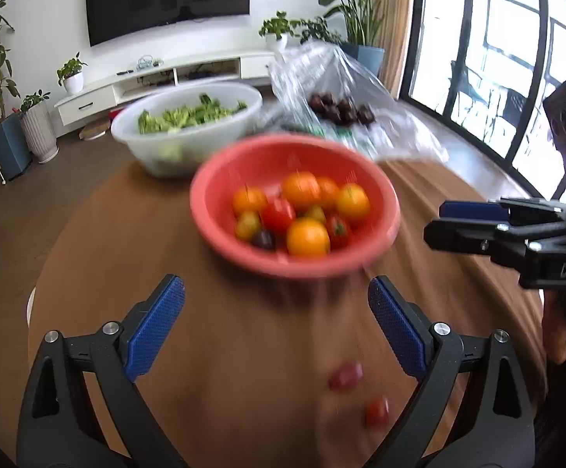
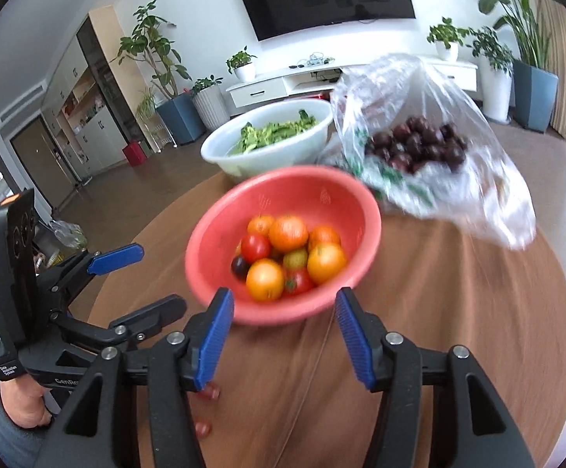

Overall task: Organize fruits
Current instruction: 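Move both open tools back toward the two small red plums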

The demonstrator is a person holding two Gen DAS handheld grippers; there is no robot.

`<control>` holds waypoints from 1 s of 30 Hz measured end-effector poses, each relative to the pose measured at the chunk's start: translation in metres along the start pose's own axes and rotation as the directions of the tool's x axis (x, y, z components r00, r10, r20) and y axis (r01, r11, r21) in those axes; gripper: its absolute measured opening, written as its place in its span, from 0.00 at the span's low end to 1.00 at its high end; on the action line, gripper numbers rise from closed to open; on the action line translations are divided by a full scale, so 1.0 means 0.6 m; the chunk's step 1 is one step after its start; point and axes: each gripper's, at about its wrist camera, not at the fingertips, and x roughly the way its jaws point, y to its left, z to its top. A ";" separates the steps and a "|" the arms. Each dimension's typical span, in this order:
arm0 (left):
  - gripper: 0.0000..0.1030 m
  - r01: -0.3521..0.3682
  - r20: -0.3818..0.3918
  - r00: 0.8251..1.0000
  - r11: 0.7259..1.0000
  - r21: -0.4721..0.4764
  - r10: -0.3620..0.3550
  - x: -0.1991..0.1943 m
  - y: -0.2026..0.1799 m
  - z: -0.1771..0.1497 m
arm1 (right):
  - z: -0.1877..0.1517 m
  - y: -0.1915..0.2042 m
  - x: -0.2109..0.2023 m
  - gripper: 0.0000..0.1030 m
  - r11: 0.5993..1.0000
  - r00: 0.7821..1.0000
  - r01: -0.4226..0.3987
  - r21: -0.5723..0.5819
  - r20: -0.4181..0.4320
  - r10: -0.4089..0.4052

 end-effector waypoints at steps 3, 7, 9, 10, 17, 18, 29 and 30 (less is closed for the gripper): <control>1.00 0.009 -0.018 1.000 1.000 0.015 -0.009 -0.020 -0.021 -0.045 | -0.039 0.004 -0.010 0.57 1.000 1.000 0.002 0.010 -0.010 -0.002; 1.00 0.009 -0.066 0.998 0.999 0.048 -0.005 -0.029 -0.052 -0.101 | -0.085 0.007 -0.016 0.65 0.999 0.999 -0.006 0.044 -0.043 0.008; 1.00 0.019 -0.097 0.995 0.997 0.075 -0.012 -0.025 -0.065 -0.123 | -0.100 0.009 -0.019 0.65 0.999 0.999 -0.006 0.054 -0.051 0.009; 1.00 0.026 -0.112 0.994 0.996 0.083 -0.016 -0.022 -0.070 -0.133 | -0.106 0.010 -0.022 0.65 0.998 0.999 -0.006 0.058 -0.047 0.009; 0.98 0.107 -0.156 0.984 0.987 0.117 -0.089 -0.009 -0.094 -0.144 | -0.131 0.018 -0.025 0.65 0.998 0.998 -0.021 0.067 -0.050 0.024; 0.92 0.109 -0.161 0.983 0.986 0.129 -0.087 -0.006 -0.097 -0.145 | -0.134 0.019 -0.024 0.65 0.998 0.998 -0.021 0.063 -0.053 0.024; 0.44 0.139 -0.227 0.969 0.971 0.195 -0.093 0.014 -0.104 -0.141 | -0.138 0.009 -0.031 0.64 0.997 0.999 -0.021 0.070 -0.036 0.023; 0.43 0.141 -0.231 0.968 0.970 0.199 -0.094 0.015 -0.106 -0.141 | -0.138 0.009 -0.031 0.64 0.997 0.999 -0.022 0.071 -0.036 0.025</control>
